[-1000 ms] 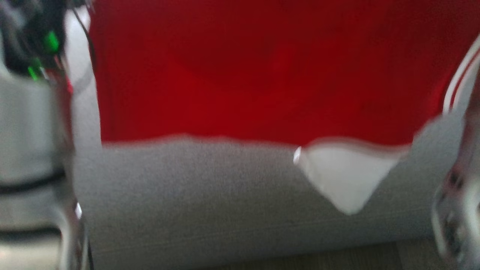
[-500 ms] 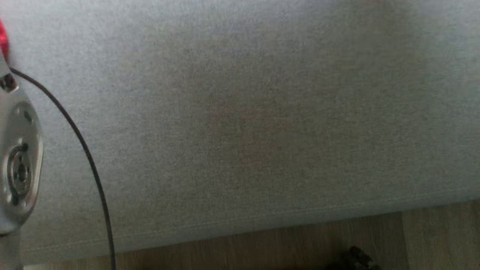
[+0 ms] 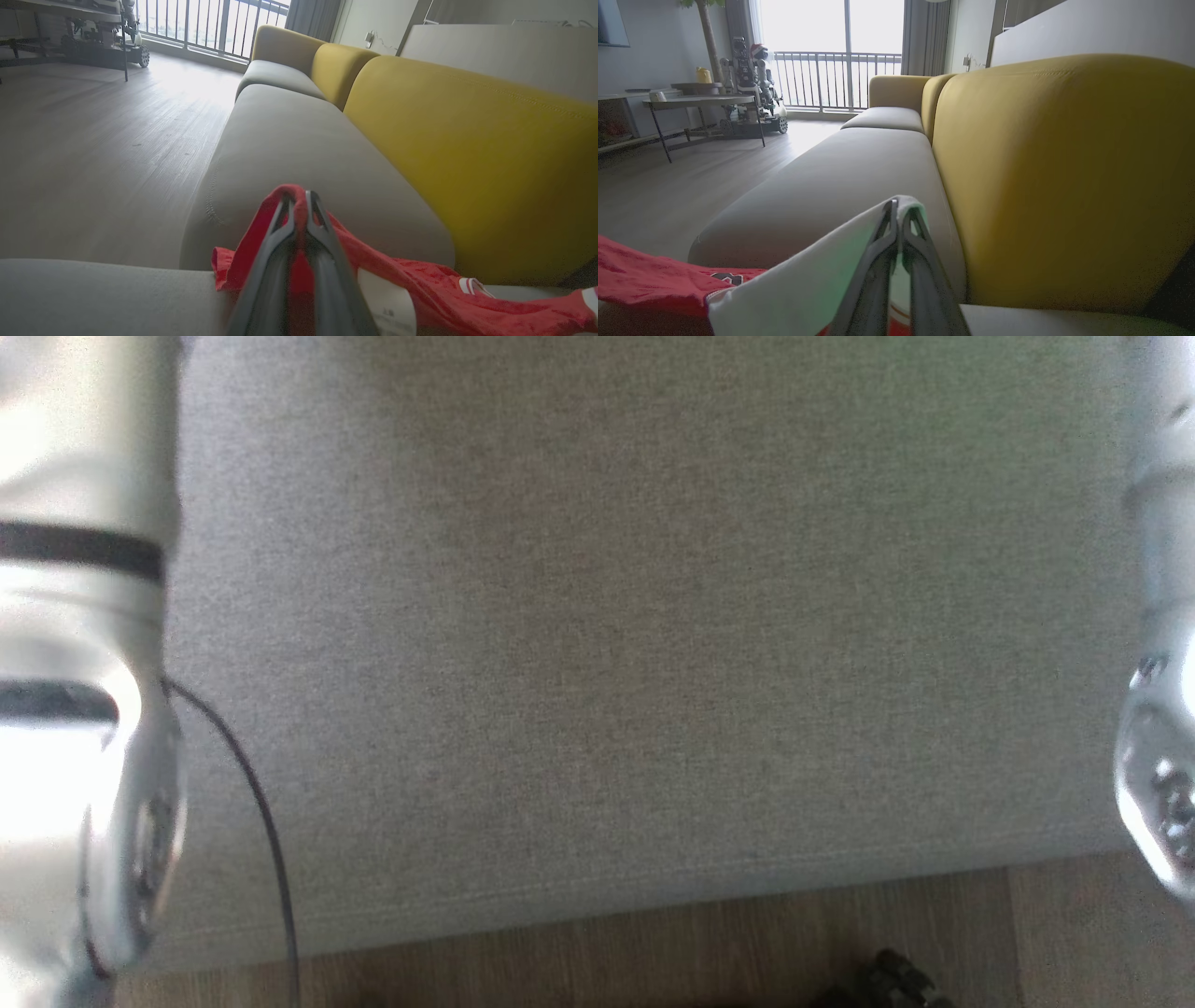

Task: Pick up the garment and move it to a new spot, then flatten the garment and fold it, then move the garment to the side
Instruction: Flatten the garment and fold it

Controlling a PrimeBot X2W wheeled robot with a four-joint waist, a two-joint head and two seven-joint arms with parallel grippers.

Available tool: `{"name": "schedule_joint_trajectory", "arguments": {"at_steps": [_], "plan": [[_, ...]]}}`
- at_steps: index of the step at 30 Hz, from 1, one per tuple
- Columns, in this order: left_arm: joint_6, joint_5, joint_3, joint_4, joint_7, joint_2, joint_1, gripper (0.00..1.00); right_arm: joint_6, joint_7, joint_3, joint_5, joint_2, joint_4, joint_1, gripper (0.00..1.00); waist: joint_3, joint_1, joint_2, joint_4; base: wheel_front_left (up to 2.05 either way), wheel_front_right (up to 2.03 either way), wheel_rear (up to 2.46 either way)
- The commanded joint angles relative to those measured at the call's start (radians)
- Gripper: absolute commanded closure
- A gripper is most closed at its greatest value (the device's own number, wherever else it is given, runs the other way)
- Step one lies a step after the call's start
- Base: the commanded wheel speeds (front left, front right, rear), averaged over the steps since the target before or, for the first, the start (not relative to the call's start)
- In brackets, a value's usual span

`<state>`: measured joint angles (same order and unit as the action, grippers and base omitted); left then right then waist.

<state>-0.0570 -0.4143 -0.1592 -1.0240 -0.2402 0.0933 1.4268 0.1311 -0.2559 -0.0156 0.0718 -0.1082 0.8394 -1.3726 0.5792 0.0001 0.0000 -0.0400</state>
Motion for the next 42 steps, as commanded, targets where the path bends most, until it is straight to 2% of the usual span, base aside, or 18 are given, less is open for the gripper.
{"name": "schedule_joint_trajectory", "arguments": {"at_steps": [1, 10, 16, 22, 34, 42], "plan": [[-0.006, 0.013, -0.005, 0.024, -0.01, 0.044, 0.012, 1.0, 0.0, -0.006, 0.005, 0.008, 0.021, -0.023, 0.004, 1.0, -0.015, -0.0001, 0.0, 0.001, 0.0, 0.0, 0.0], [-0.036, 0.099, -0.101, -0.046, -0.021, 0.058, -0.226, 1.0, 0.0, 0.008, 0.022, 0.054, 0.033, 0.167, 0.171, 1.0, -0.136, -0.0001, 0.0, 0.0, 0.0, 0.0, 0.0], [-0.036, 0.147, -0.149, -0.037, -0.021, 0.067, -0.371, 1.0, 0.0, 0.041, 0.138, 0.071, 0.028, 0.25, 0.267, 1.0, -0.23, -0.0001, 0.0, 0.001, 0.0, 0.0, 0.0], [-0.033, 0.18, -0.186, -0.032, -0.021, 0.078, -0.519, 1.0, 0.0, 0.099, 0.185, 0.129, 0.02, 0.301, 0.359, 1.0, -0.326, -0.0001, 0.0, -0.02, 0.0, 0.0, 0.0], [0.001, 0.222, -0.223, 0.03, -0.022, 0.108, -0.729, 1.0, 0.0, 0.216, 0.223, 0.28, -0.026, 0.297, 0.536, 1.0, -0.447, -0.0001, 0.0, -0.045, 0.0, 0.0, 0.0], [0.017, 0.225, -0.221, 0.077, -0.022, 0.112, -0.817, 1.0, 0.0, 0.424, 0.24, 0.411, -0.064, 0.237, 0.609, 1.0, -0.498, -0.0001, 0.0, -0.05, 0.0, 0.0, 0.0]]}}
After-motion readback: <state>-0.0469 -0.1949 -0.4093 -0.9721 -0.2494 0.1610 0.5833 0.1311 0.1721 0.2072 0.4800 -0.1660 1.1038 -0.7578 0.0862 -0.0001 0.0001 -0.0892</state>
